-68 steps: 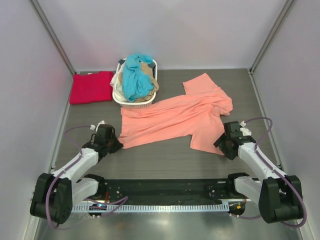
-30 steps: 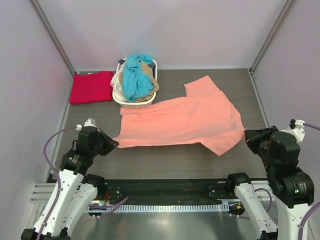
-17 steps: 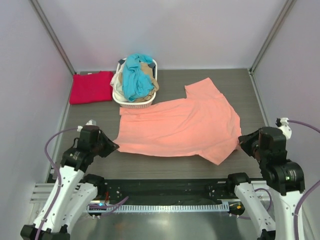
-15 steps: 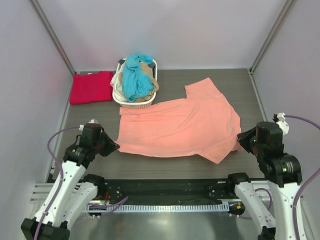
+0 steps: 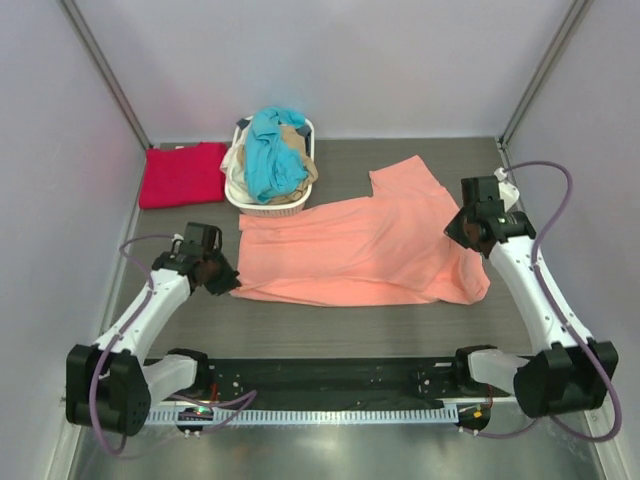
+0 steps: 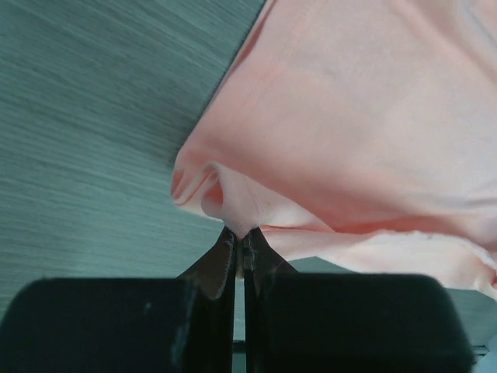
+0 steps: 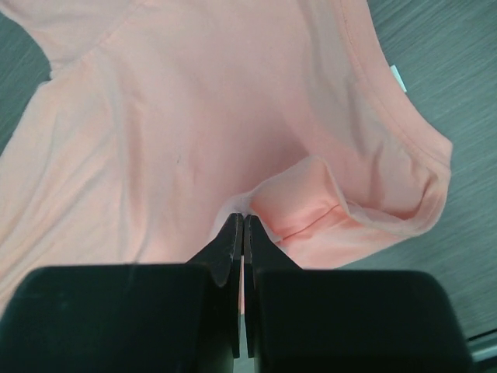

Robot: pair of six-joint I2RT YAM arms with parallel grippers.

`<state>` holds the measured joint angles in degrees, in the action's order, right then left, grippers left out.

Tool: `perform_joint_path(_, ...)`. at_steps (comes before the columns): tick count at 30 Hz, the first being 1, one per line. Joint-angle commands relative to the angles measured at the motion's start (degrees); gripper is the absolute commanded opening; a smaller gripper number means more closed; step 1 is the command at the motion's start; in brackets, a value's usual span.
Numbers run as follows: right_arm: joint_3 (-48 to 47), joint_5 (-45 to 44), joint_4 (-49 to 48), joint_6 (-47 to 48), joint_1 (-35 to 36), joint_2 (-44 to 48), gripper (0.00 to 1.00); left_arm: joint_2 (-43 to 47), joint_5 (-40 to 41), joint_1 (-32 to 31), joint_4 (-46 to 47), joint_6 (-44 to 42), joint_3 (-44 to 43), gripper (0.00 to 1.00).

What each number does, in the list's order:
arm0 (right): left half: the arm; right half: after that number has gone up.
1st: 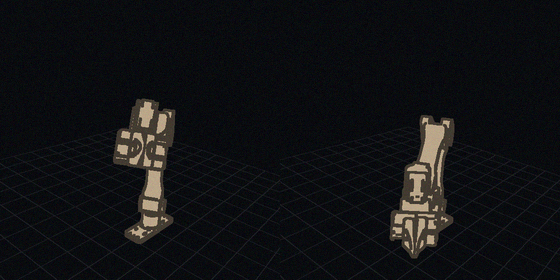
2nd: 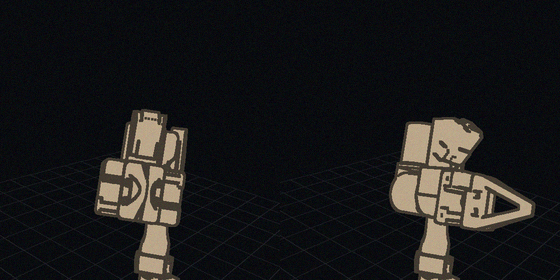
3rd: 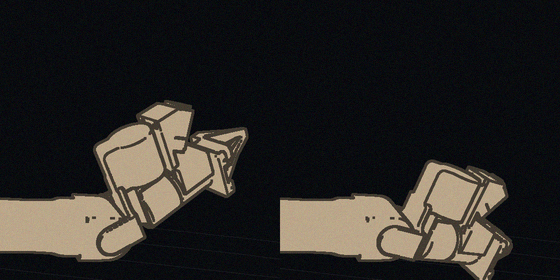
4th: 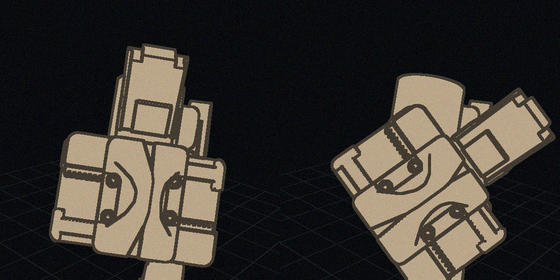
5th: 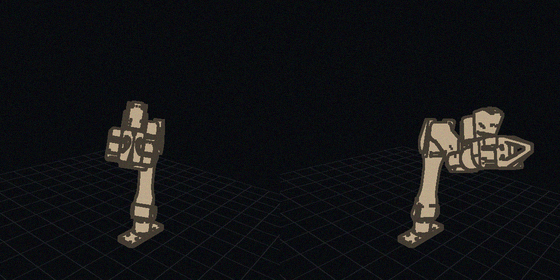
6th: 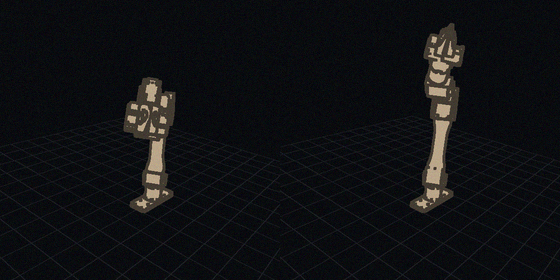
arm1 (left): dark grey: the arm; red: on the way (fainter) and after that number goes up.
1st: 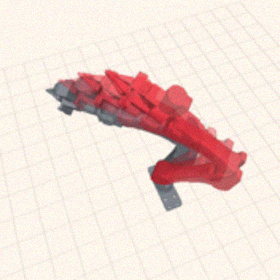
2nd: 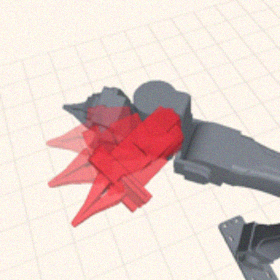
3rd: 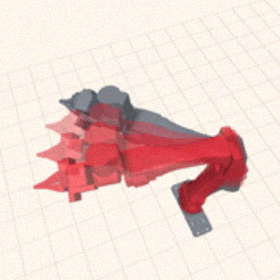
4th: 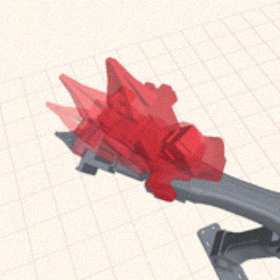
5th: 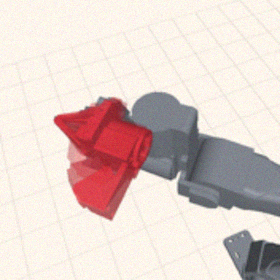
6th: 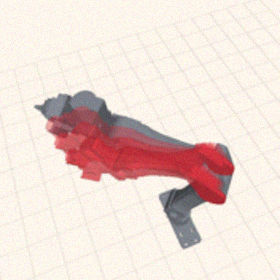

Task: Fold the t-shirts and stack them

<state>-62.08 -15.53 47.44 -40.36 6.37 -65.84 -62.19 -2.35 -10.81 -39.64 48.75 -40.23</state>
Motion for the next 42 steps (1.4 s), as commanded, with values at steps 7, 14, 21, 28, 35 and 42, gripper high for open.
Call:
perform_joint_path(7, -11.1, -6.4, -11.1, 4.0, 0.0, -19.9, 0.10, -16.1, -4.1, 3.1, 8.9, -5.8, -9.1, 0.12)
perform_joint_path(14, -11.8, -6.4, -9.1, 7.0, -5.4, -22.3, 1.00, -9.5, 1.9, 3.1, 4.4, -6.7, -11.3, 0.76)
perform_joint_path(21, 6.2, 4.5, -10.4, 2.8, -8.3, -5.6, 0.99, 4.4, 3.5, 2.9, 6.1, 0.3, 2.7, 0.68)
perform_joint_path(28, 21.5, 7.0, -12.7, 1.3, -8.6, 4.2, 0.91, 8.6, -0.2, 2.9, 12.3, 2.0, 12.5, 0.67)
perform_joint_path(35, 26.7, 8.2, -16.2, 1.5, -9.3, 1.2, 0.87, 4.1, 0.9, 2.9, 18.2, 1.8, 13.8, 0.67)
perform_joint_path(42, 29.2, 8.0, -21.2, 2.0, -10.2, -2.8, 0.67, -1.2, 0.9, 2.9, 22.8, 2.0, 14.6, 0.59)
